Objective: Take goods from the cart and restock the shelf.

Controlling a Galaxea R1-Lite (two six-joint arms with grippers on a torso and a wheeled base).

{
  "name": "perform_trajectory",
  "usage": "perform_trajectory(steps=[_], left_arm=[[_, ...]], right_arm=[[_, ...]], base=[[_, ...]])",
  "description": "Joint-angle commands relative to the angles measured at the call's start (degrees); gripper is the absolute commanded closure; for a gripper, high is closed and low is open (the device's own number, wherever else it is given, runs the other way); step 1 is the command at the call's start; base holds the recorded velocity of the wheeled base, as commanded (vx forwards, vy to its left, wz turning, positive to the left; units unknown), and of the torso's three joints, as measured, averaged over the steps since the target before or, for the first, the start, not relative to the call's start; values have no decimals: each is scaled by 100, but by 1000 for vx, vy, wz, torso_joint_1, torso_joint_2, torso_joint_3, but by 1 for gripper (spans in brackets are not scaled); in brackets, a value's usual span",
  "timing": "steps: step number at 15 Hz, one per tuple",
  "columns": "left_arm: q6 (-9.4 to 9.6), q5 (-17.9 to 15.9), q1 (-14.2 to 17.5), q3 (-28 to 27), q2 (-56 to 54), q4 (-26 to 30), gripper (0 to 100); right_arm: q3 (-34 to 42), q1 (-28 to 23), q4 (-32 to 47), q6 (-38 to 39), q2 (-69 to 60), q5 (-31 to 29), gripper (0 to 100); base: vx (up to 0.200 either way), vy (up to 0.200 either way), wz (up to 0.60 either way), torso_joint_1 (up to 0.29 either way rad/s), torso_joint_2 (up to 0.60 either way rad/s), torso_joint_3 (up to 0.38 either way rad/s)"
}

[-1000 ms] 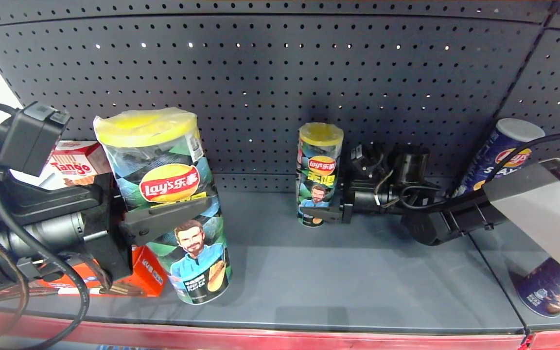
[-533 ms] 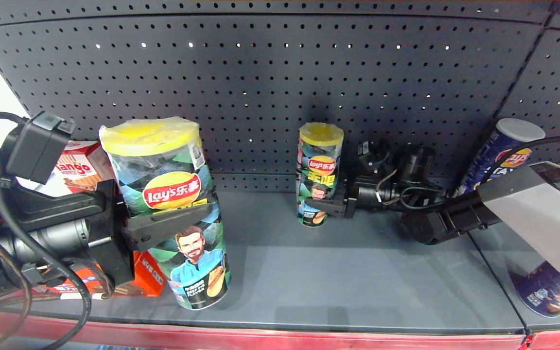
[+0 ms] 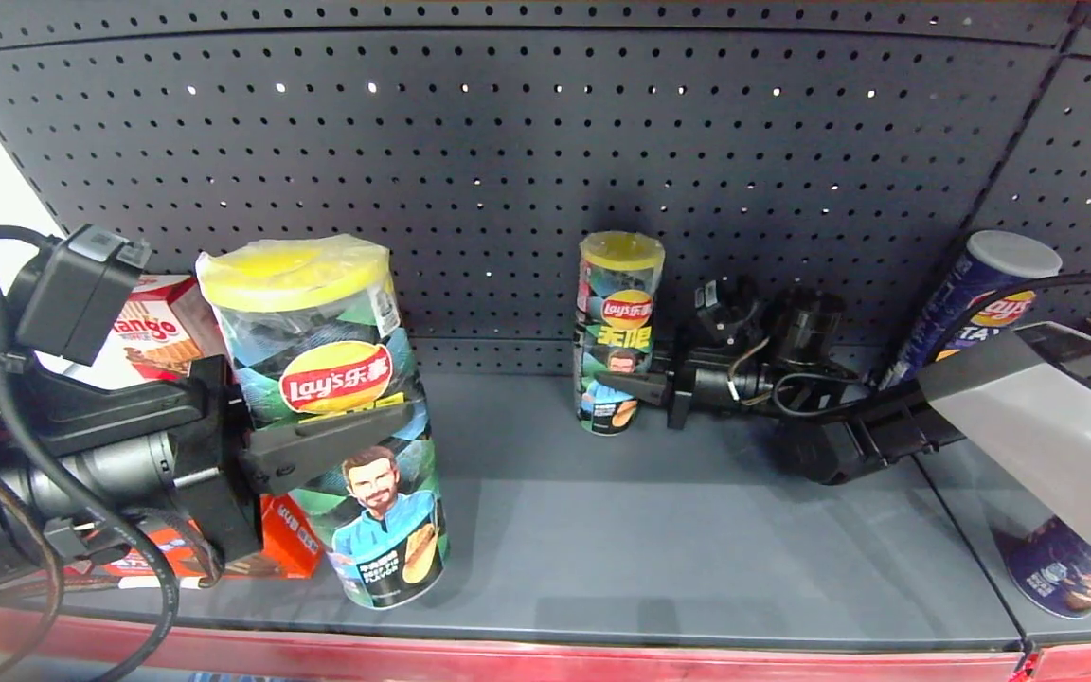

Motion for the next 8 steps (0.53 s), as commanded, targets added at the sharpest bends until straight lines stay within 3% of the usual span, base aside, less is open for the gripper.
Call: perform_trajectory(steps=[1, 5, 8], left_arm=[[-1, -7, 51, 30, -2, -7, 100], [-1, -7, 60, 39, -28, -7, 100], [7, -16, 51, 30, -46, -7, 100]], right_arm=[[145, 48, -40, -10, -97, 4, 100], [699, 163, -198, -1, -590, -66, 100], [1666, 365, -225, -19, -1442, -646, 100]], base=[[0, 0, 0, 0, 0, 0], [0, 0, 0, 0, 0, 0], [0, 0, 0, 0, 0, 0]])
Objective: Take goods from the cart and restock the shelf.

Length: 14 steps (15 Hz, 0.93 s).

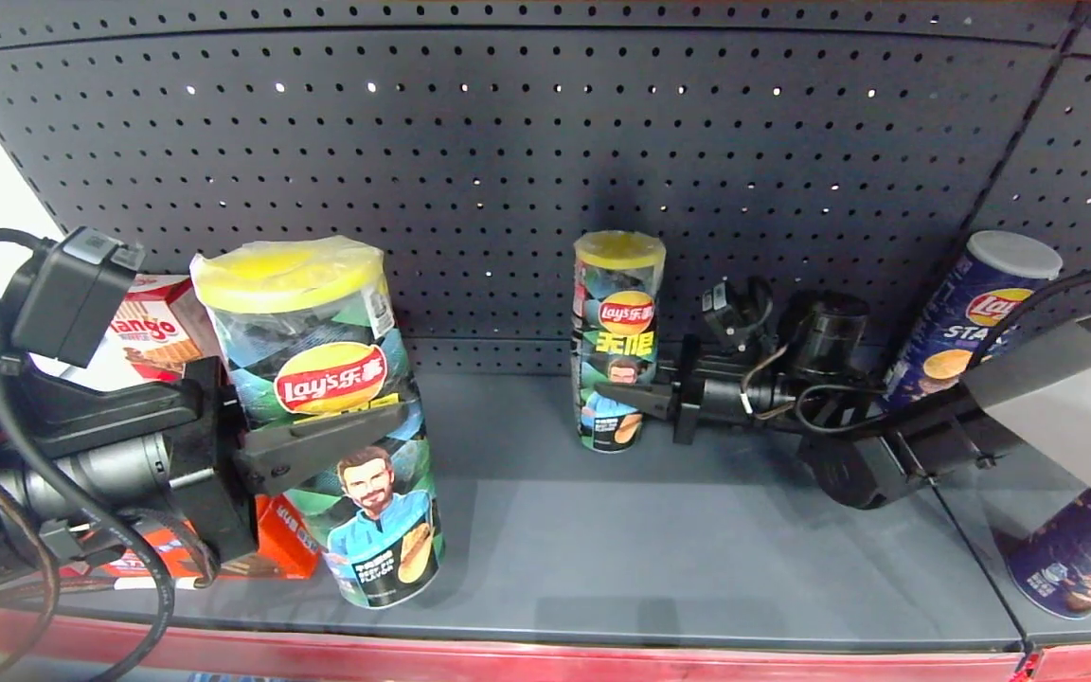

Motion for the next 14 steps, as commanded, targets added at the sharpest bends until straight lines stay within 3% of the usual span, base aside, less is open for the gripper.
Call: perform_trajectory(steps=[1, 7, 11, 14], left_arm=[[5, 0, -1, 9, -24, -2, 100], [5, 8, -10, 17, -24, -2, 100], [5, 17, -1, 17, -24, 6, 100], [5, 26, -1, 26, -24, 15, 100]], right_arm=[[920, 243, -153, -24, -899, -371, 100], [3381, 568, -2271, 11, -1330, -556, 100], [4049, 753, -2966, 11, -1136, -564, 100], [4225, 832, -2966, -41, -864, -573, 100]], base=[[0, 0, 0, 0, 0, 0], [0, 0, 0, 0, 0, 0], [0, 0, 0, 0, 0, 0], [0, 0, 0, 0, 0, 0]])
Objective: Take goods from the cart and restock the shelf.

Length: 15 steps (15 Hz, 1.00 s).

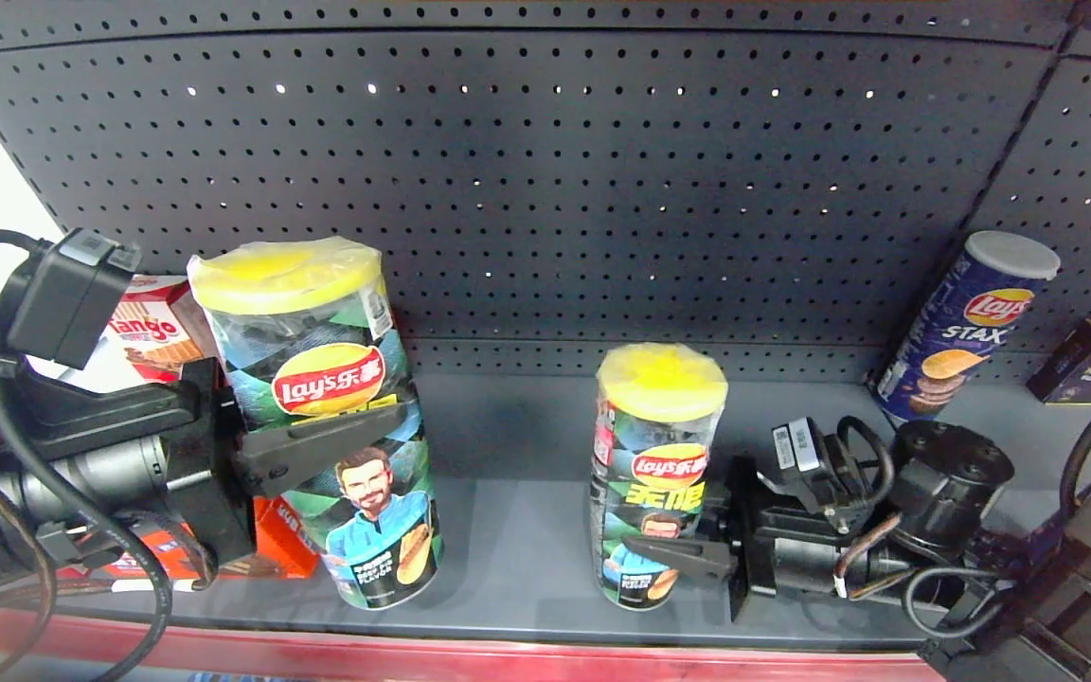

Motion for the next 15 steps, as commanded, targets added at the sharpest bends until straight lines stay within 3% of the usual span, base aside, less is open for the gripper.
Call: perform_trajectory(steps=[1, 8, 9, 15], left_arm=[[-2, 2, 1, 9, -2, -1, 100], [-2, 2, 1, 88, -2, -10, 100], [-2, 2, 1, 132, -11, -10, 100], [-11, 2, 10, 317, -195, -10, 100]], right_arm=[[78, 38, -12, -24, 227, 5, 100], [-89, 47, -12, -24, 359, -4, 100], [-97, 47, -12, -33, 359, -22, 0], [166, -155, -12, -24, -133, -171, 0]], base=[[0, 0, 0, 0, 0, 0], [0, 0, 0, 0, 0, 0], [0, 0, 0, 0, 0, 0], [0, 0, 0, 0, 0, 0]])
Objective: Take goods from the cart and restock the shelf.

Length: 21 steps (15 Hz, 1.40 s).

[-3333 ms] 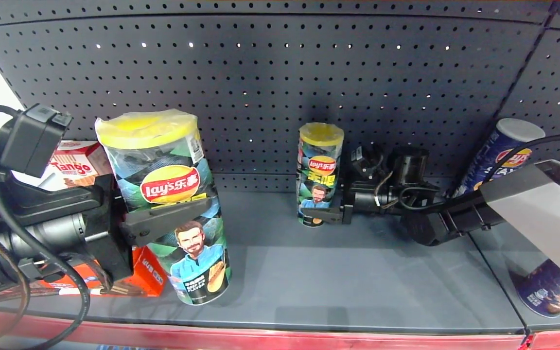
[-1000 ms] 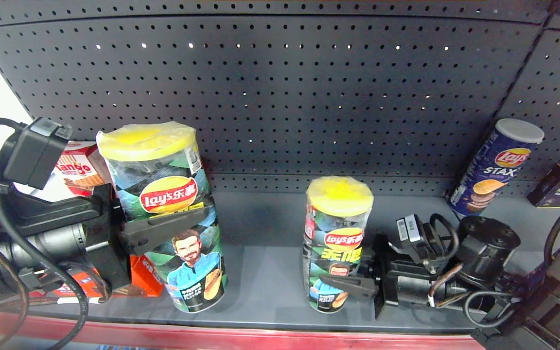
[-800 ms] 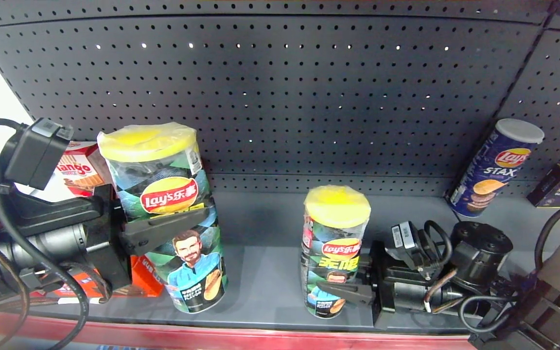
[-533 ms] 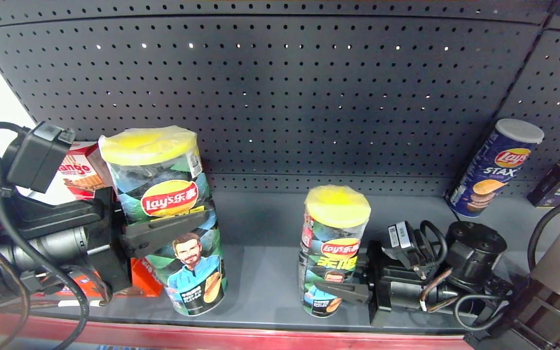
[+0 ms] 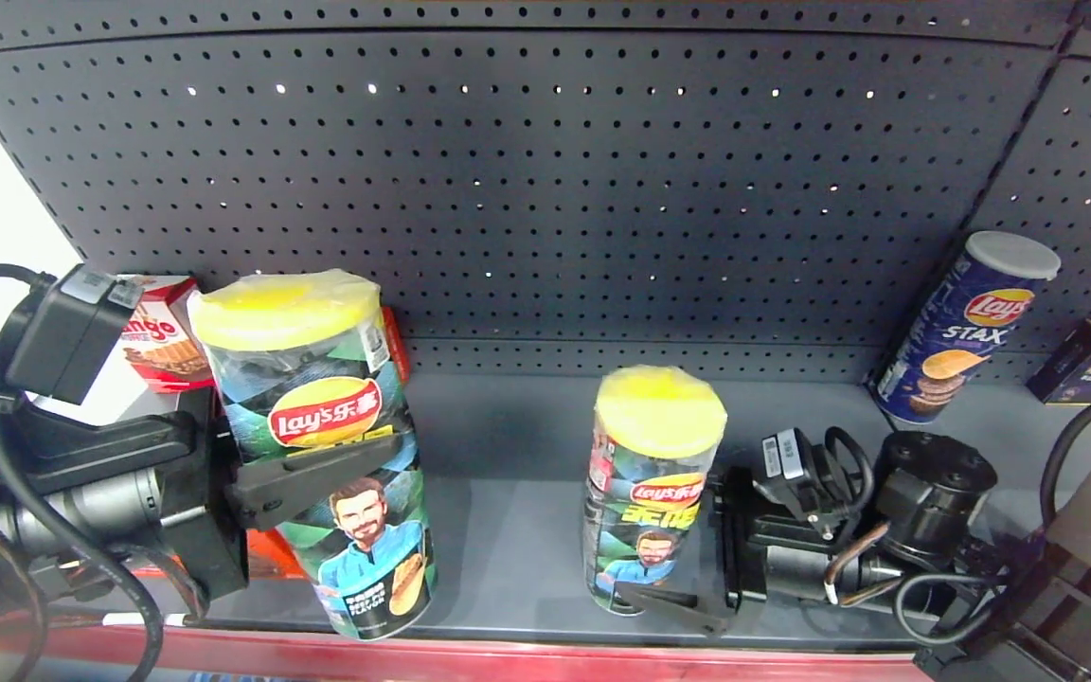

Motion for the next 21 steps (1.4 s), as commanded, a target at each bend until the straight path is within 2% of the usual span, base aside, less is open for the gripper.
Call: perform_trajectory(steps=[1, 4, 5, 9, 11, 14, 16, 17, 18, 19, 21], left_arm=[[-4, -1, 10, 8, -61, -5, 100], [-4, -1, 10, -1, -61, -5, 100], [-4, -1, 1, -1, -61, -13, 100], [-4, -1, 1, -62, -70, -13, 100], [-12, -18, 1, -176, -70, -5, 100], [-4, -71, -78, -238, -79, -22, 100], [5, -168, -166, -255, -79, -13, 100], [5, -168, -175, -247, -70, -13, 100], [5, -168, -175, -247, -70, -13, 100], [5, -159, -175, -229, -79, -13, 100], [5, -159, -166, -211, -70, -13, 100]], right_arm=[[200, -128, -17, 1, -401, 9, 0], [604, -295, -17, 9, -911, 9, 0], [938, -401, -17, 45, -1491, 9, 0], [1483, -533, -17, 62, -2528, 1, 0], [1694, -796, -17, 89, -3073, 1, 0], [1633, -1280, 1293, 89, -4453, 1, 0], [1659, -1543, 2761, 89, -5604, -70, 0], [1721, -1789, 3938, 89, -6510, -404, 0], [1721, -1789, 3938, 89, -6510, -404, 0], [1861, -1877, 5608, 115, -7828, -1168, 0], [1896, -1895, 6900, 431, -9085, -1511, 0]], base=[[0, 0, 0, 0, 0, 0], [0, 0, 0, 0, 0, 0], [0, 0, 0, 0, 0, 0], [0, 0, 0, 0, 0, 0], [0, 0, 0, 0, 0, 0], [0, 0, 0, 0, 0, 0], [0, 0, 0, 0, 0, 0], [0, 0, 0, 0, 0, 0], [0, 0, 0, 0, 0, 0], [0, 0, 0, 0, 0, 0], [0, 0, 0, 0, 0, 0]])
